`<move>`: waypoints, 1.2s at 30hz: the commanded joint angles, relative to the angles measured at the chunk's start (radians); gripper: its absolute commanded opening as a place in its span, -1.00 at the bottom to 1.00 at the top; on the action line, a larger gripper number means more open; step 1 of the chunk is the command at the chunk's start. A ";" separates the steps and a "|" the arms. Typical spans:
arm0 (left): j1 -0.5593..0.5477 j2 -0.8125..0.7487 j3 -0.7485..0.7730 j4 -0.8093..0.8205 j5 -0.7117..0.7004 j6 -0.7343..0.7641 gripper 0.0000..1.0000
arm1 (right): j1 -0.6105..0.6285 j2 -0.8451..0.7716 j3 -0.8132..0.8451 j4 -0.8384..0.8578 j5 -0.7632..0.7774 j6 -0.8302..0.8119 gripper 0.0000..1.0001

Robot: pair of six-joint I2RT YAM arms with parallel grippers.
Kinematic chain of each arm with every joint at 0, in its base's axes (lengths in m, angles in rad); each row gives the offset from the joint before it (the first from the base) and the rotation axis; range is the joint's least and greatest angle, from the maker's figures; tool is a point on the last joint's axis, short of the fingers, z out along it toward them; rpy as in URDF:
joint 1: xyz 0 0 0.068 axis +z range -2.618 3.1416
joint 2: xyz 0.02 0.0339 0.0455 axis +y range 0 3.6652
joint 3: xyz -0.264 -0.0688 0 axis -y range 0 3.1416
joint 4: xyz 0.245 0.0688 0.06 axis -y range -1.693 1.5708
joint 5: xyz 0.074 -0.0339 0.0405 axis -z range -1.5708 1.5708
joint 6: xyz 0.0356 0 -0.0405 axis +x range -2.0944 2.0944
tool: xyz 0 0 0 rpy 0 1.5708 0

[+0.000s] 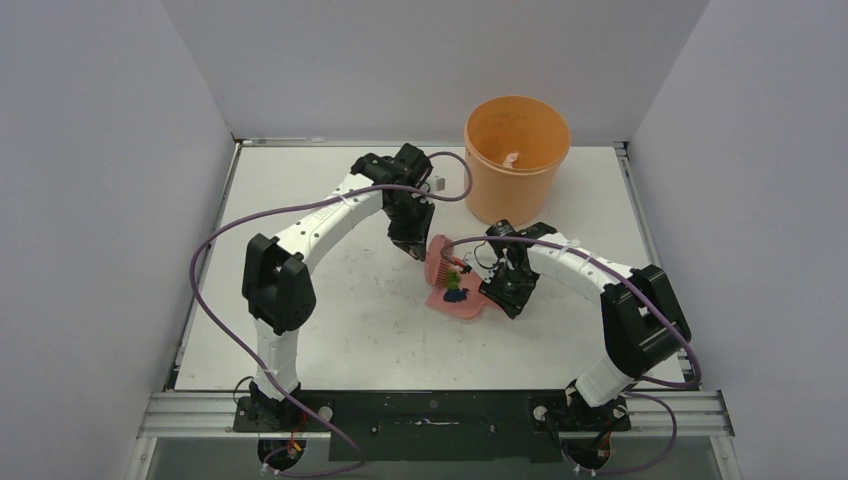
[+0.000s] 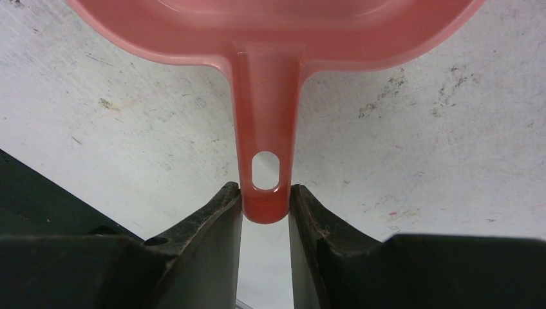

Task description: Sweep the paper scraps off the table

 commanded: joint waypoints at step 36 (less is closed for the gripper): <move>0.238 -1.220 -1.187 0.989 -0.078 -0.072 -1.00 | -0.059 -0.402 -0.150 0.043 0.001 -0.096 -0.89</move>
